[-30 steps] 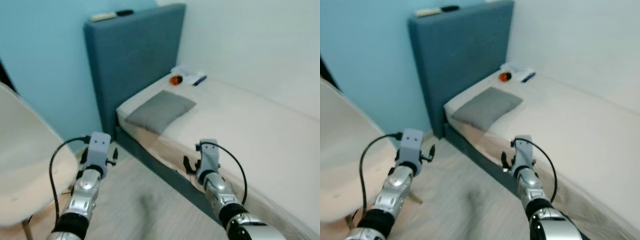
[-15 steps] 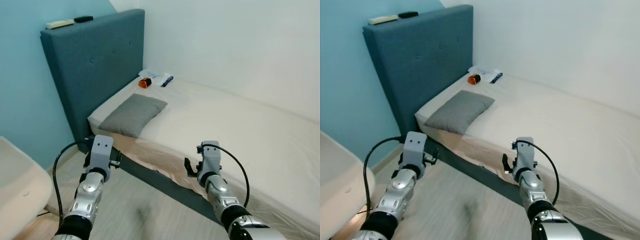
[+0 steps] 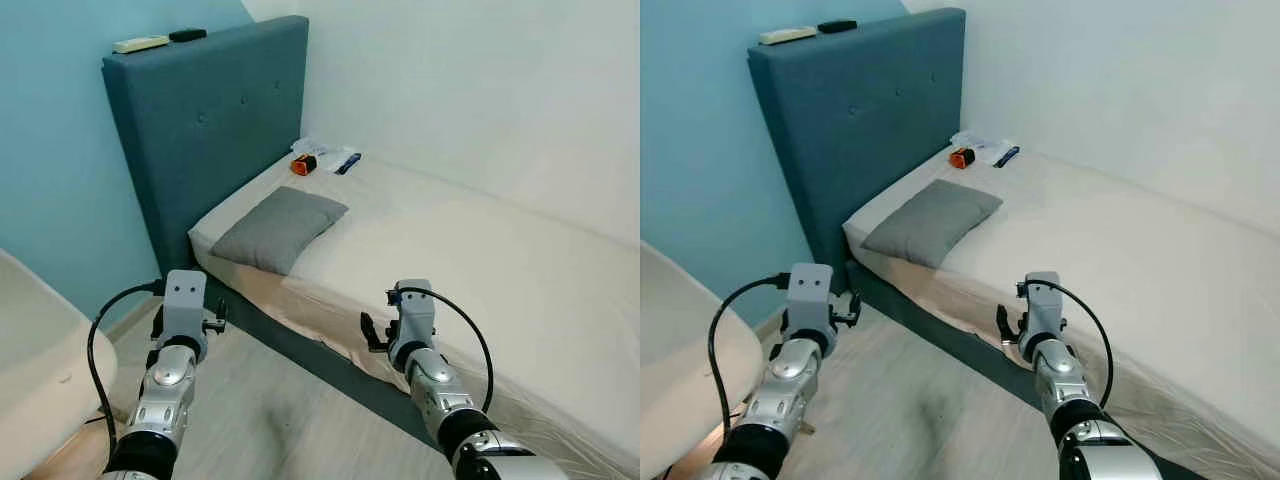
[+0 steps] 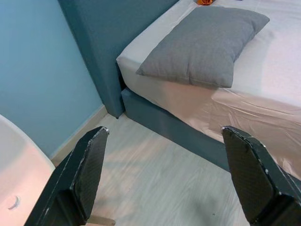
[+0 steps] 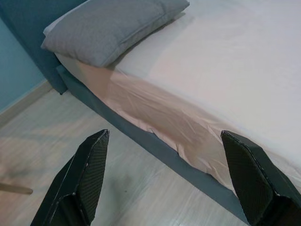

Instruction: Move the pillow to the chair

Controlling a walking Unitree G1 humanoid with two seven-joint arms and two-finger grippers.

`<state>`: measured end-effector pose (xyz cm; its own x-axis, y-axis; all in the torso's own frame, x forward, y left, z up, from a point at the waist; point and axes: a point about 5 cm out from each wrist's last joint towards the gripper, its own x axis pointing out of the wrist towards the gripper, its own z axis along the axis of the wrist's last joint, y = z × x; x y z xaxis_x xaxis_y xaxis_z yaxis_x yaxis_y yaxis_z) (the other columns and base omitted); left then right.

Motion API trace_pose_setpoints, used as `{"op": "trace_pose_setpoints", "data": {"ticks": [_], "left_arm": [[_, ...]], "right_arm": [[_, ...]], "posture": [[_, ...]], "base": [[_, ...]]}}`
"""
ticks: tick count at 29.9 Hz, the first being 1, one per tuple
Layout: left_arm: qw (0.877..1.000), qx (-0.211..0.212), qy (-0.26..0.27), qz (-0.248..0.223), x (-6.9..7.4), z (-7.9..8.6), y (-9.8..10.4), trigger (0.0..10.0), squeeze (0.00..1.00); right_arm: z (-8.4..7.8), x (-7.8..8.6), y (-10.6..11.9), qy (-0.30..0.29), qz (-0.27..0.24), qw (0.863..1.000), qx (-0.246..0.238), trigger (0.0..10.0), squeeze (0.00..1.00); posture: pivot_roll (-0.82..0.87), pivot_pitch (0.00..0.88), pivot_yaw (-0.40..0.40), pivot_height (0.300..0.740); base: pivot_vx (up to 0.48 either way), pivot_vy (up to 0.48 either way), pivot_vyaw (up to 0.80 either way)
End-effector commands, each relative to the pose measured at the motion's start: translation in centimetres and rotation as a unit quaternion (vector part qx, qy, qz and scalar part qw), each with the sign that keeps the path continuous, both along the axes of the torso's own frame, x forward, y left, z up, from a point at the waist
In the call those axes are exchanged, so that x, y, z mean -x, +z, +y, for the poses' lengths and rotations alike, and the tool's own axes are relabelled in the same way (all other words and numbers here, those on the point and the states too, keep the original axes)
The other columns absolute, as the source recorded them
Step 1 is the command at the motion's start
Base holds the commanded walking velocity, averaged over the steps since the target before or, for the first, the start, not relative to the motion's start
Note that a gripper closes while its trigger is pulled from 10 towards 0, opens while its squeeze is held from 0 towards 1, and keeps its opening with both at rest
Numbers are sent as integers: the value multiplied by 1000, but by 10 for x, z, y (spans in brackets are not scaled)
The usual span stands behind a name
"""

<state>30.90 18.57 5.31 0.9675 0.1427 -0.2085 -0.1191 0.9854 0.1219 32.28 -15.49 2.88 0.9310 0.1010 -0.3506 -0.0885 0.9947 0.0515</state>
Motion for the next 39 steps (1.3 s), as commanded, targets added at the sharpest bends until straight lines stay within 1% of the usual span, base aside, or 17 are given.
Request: {"op": "trace_pose_setpoints", "data": {"ticks": [1,11,18,22,26,29,30,32,39], "left_arm": [[1000,6,2,0,0,0,-1,10000,0],[1000,10,-2,-3,-1,0,-1,10000,0],[1000,11,-2,-5,-2,0,0,10000,0],[1000,10,-3,-6,-1,-1,0,10000,0],[1000,10,-3,-6,-1,-1,0,10000,0],[1000,10,-3,-7,-1,-1,0,10000,0],[1000,10,-3,-6,-1,0,0,10000,0],[1000,10,-3,-6,-1,-1,0,10000,0],[1000,7,-4,-6,-2,0,0,10000,0]], "right_arm": [[-2,-5,7,-1,-16,1000,-1,10000,0],[0,-5,7,4,-18,1000,-1,10000,0],[3,-6,9,25,-22,999,15,10000,0],[8,-5,8,38,-23,999,17,10000,0],[8,-5,8,40,-24,999,17,10000,0],[9,-5,8,33,-21,999,1,10000,0],[11,-5,8,44,-25,999,2,10000,0],[12,-5,8,47,-26,999,5,10000,0],[11,-4,8,45,-25,999,5,10000,0]], "posture": [[29,0,-82,736],[28,0,-79,736],[30,0,-80,736],[33,0,-82,736],[34,0,-84,736],[35,0,-84,736],[35,0,-84,736],[34,0,-83,736],[34,0,-84,736]], "base": [[292,0,0],[294,0,0],[304,0,0],[300,0,792],[299,0,800],[304,0,0],[300,0,0],[302,0,0],[301,0,0]]}}
